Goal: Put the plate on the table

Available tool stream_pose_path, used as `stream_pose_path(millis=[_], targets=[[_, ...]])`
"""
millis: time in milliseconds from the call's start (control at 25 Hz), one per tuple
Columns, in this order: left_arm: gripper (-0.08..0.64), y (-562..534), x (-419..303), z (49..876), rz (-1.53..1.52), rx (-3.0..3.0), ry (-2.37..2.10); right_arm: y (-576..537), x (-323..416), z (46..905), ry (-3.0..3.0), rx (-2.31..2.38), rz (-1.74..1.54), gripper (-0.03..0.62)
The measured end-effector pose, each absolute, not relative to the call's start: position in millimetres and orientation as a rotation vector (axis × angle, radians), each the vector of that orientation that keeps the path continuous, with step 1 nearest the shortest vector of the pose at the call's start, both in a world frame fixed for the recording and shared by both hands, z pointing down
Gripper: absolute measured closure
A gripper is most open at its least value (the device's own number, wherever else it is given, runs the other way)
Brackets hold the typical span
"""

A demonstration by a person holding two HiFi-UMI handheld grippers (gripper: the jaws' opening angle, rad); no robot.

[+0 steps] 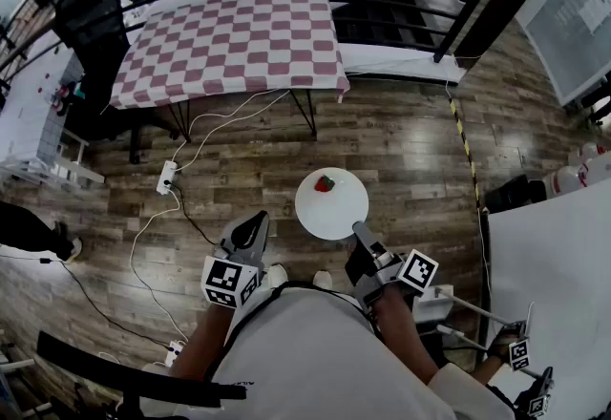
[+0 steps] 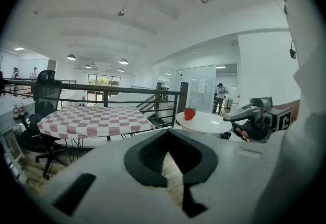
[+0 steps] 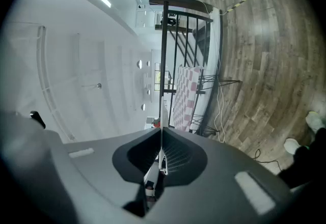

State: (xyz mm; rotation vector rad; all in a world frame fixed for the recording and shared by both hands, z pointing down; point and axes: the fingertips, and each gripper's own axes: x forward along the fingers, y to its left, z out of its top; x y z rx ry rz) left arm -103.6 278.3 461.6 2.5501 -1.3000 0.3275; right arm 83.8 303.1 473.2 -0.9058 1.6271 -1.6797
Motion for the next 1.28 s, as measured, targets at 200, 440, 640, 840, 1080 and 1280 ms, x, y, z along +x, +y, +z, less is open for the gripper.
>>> stream_pose_path(millis=[200,440,640,840,1080,1280], targets=[[0.555,279,-106,461,0.326,2.553,-1.311,302,82,470,1.646,-0.894,-1.667,0.574],[0.555,279,-112,461,0.322,2.556,-1.308,301,77,468,1.649,-0.891,-1.657,0.574],[0.555,280,-120,461,0.311,2.565,-1.301,304,71,469,1.632,-0.905,-1.643,0.574],[0.557,281,-131,460,0.310,2.559,-1.304,306,68,467,1.624,-0.925,-1.624,0.574],[0.557,285,-138,460,0.301,2.570,-1.289,312,63,466,1.619,-0.939,-1.609,0.574],[0.555,290,-150,463,0.299,2.568,-1.277,315,53,468,1.610,-0.949,-1.605,0.574]])
